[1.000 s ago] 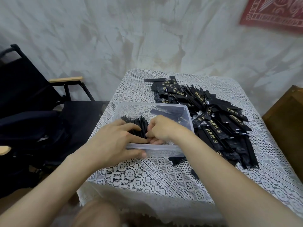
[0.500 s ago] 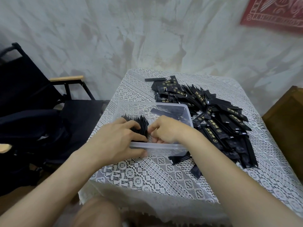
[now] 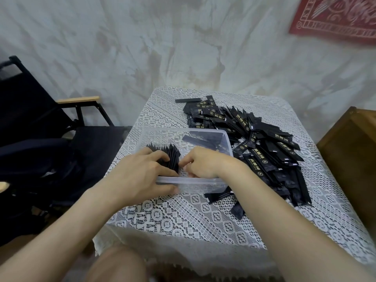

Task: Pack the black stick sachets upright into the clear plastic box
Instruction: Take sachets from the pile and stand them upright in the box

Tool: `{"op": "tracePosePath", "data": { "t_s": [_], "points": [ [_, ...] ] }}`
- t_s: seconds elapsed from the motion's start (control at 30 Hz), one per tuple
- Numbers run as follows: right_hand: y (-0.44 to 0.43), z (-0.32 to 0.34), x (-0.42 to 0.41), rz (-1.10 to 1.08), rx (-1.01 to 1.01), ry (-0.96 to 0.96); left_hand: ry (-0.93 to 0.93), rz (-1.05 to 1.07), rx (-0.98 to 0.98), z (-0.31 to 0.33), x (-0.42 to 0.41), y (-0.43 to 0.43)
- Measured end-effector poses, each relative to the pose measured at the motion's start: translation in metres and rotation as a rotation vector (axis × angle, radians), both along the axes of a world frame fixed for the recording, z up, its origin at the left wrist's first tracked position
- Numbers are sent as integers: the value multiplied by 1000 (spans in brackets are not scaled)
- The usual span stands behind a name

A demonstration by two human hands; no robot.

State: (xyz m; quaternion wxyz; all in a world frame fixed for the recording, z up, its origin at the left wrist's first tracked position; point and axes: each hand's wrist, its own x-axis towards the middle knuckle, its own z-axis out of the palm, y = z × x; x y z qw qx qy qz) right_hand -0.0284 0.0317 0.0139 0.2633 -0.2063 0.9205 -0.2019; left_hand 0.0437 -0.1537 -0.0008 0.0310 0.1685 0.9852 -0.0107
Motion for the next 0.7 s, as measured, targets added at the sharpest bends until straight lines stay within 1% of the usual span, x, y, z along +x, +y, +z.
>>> {"op": "tracePosePath", "data": {
  "t_s": [0.17,0.33,0.4,0.47,0.53,0.57,0.6,0.63,0.7],
  "points": [
    [6,3,2,17,-2,3,7,-2,-6,1,1,1],
    [10,9,10,4,-17,114,7,2,-7,-1,-1,0],
    [18,19,16,-16,-84,207,13,-4,4,-2,-1,-1],
    [34,32,22,-90,-246,292,22,-10,-1,-1,-1,0],
    [61,39,22,-257,-395,388,27,-3,-16,-1,-1,0],
    [78,38,18,-360,-408,443,28,0,-19,0,0,1],
    [96,35,14,-453,-362,483,29,1,-20,0,0,1],
    [113,31,10,-520,-253,488,29,1,-20,0,0,0],
    [141,18,5,-582,35,420,30,0,-14,-1,-1,0]
  ]
}}
